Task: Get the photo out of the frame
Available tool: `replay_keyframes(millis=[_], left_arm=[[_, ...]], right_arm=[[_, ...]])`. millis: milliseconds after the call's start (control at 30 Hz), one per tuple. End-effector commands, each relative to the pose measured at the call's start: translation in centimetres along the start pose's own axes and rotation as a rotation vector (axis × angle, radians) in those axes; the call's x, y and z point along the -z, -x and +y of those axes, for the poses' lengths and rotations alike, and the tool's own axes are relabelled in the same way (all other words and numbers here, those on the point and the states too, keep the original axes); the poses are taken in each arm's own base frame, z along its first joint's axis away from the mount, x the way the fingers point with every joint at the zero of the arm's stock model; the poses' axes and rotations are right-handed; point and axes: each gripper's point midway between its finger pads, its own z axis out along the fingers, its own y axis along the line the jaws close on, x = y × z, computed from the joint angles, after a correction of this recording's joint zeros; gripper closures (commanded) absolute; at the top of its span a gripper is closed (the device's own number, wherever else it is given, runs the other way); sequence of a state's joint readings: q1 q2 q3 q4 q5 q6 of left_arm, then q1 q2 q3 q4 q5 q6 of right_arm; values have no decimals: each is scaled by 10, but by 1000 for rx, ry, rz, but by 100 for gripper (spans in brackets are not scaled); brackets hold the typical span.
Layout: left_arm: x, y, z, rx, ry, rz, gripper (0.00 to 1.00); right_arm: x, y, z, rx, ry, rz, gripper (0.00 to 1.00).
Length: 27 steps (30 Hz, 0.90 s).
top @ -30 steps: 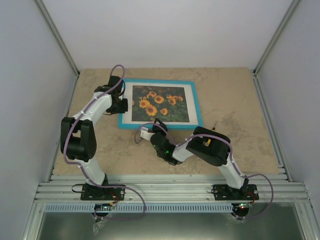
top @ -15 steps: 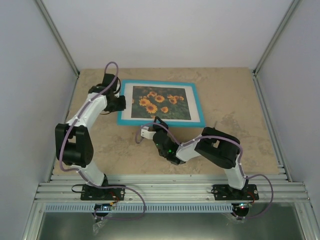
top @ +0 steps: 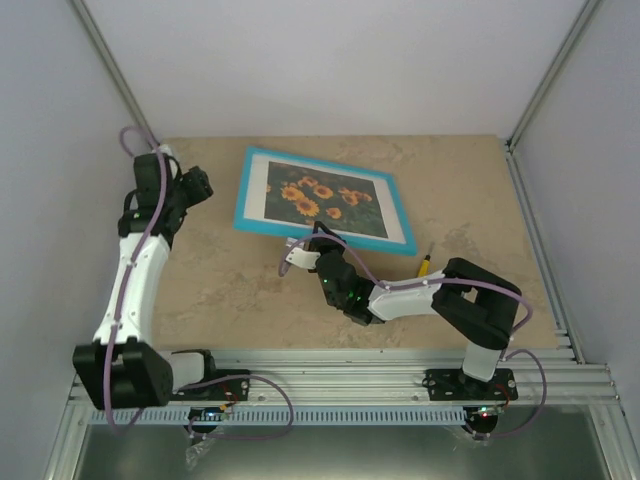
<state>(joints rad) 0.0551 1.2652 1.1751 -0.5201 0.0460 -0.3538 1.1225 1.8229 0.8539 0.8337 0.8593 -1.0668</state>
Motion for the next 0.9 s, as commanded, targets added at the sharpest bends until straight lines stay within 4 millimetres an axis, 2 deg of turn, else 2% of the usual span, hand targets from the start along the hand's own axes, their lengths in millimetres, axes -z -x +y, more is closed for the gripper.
replay_keyframes(millis=[0,167,300,467,700,867], left_arm=[[36,36,-9,60,-106,-217,27],[61,43,-17,50,-157,-296,16],[67,42,-18,39,-165,-302,9],[72,42,-18,30,-165,-312,3],[75,38,-18,16,-169,-317,1],[76,37,-20,12,-182,-317,1]], right_arm=[[13,25,-82,-238,-136,-94,100],[22,42,-122,-391,-96,-171,100],[28,49,-155,-528,-55,-241,100],[31,52,-186,-726,44,-295,100],[31,58,-219,-980,195,-338,99],[24,51,-234,-1201,315,-355,100]])
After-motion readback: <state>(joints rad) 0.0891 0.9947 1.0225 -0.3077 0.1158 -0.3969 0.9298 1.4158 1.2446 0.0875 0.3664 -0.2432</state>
